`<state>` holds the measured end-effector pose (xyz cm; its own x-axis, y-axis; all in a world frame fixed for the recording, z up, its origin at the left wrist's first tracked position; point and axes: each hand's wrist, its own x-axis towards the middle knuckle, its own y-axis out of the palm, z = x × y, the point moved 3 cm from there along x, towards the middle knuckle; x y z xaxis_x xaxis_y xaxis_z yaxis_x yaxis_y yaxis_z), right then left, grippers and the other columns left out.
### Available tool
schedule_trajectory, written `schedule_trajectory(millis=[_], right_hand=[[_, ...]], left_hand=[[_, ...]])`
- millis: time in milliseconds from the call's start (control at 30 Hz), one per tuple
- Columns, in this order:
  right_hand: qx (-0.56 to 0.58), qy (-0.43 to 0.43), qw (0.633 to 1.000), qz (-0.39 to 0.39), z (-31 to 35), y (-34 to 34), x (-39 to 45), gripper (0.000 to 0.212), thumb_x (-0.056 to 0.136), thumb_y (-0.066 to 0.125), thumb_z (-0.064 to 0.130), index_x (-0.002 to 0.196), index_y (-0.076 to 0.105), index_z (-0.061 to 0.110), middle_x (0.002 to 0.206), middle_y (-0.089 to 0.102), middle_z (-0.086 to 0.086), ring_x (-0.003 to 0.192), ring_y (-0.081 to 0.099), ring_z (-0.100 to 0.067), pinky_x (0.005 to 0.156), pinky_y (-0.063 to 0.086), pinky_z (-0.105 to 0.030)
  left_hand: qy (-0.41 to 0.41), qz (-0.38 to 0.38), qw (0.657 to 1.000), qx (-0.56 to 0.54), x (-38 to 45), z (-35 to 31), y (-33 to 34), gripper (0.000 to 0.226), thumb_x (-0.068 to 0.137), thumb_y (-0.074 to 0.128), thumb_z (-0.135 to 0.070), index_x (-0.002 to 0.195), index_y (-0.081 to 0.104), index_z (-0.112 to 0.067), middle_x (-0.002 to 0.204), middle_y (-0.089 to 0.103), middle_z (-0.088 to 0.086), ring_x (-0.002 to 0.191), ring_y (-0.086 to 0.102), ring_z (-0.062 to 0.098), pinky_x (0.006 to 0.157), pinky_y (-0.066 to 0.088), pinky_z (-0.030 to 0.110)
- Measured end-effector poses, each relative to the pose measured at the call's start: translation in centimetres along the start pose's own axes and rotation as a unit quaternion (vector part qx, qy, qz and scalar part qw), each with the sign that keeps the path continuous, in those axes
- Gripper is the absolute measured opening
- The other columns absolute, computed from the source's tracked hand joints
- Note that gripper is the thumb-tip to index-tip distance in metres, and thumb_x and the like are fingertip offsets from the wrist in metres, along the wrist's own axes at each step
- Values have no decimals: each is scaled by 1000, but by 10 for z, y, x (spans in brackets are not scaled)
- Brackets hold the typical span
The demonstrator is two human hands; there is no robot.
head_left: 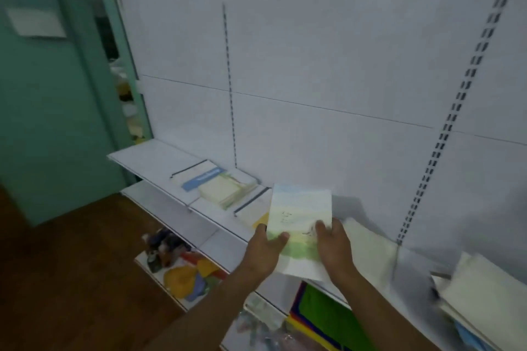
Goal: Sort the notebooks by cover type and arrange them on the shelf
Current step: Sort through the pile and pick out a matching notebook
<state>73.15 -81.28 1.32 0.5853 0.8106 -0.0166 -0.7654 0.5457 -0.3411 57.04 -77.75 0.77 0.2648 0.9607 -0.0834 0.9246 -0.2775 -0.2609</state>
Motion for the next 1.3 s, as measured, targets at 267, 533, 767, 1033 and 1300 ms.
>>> schedule_trajectory(millis=[267, 533, 767, 1033, 1300], right_hand=[[-8, -33, 986, 165, 74, 206, -57, 26, 90, 54, 20, 113, 54, 8, 107, 63, -10, 92, 57, -23, 76, 43, -31], [-27, -44, 971, 233, 101, 305, -84, 26, 89, 52, 16, 114, 51, 12, 104, 61, -7, 89, 59, -24, 72, 47, -32], [-35, -55, 959, 275, 113, 367, -51, 28, 88, 54, 20, 115, 51, 14, 103, 62, -6, 88, 60, -21, 71, 47, -32], [0, -34, 962, 270, 130, 421, 36, 28, 89, 53, 21, 116, 53, 15, 104, 63, -7, 90, 60, -22, 70, 47, -31], [8, 2, 983, 185, 114, 413, 127, 27, 90, 53, 20, 116, 53, 11, 107, 62, -9, 92, 59, -25, 71, 46, -31]], left_hand=[[-25, -156, 987, -39, -25, 68, -205, 27, 95, 54, -31, 111, 47, -10, 103, 63, 7, 84, 64, 13, 57, 52, 17], [-33, -211, 977, -26, -26, 103, -297, 19, 98, 51, -26, 113, 44, -18, 102, 59, -3, 80, 56, -2, 60, 48, 13], [-62, -255, 965, -27, 15, 124, -333, 30, 97, 52, -31, 119, 46, -11, 112, 62, 5, 88, 62, 9, 68, 55, 25], [-82, -252, 964, -10, 114, 110, -362, 29, 98, 47, -34, 117, 45, -12, 109, 61, 5, 84, 64, 12, 61, 56, 24], [-66, -158, 981, 90, 224, 106, -343, 29, 101, 41, -28, 117, 55, -8, 106, 61, 7, 94, 59, 22, 77, 51, 33]])
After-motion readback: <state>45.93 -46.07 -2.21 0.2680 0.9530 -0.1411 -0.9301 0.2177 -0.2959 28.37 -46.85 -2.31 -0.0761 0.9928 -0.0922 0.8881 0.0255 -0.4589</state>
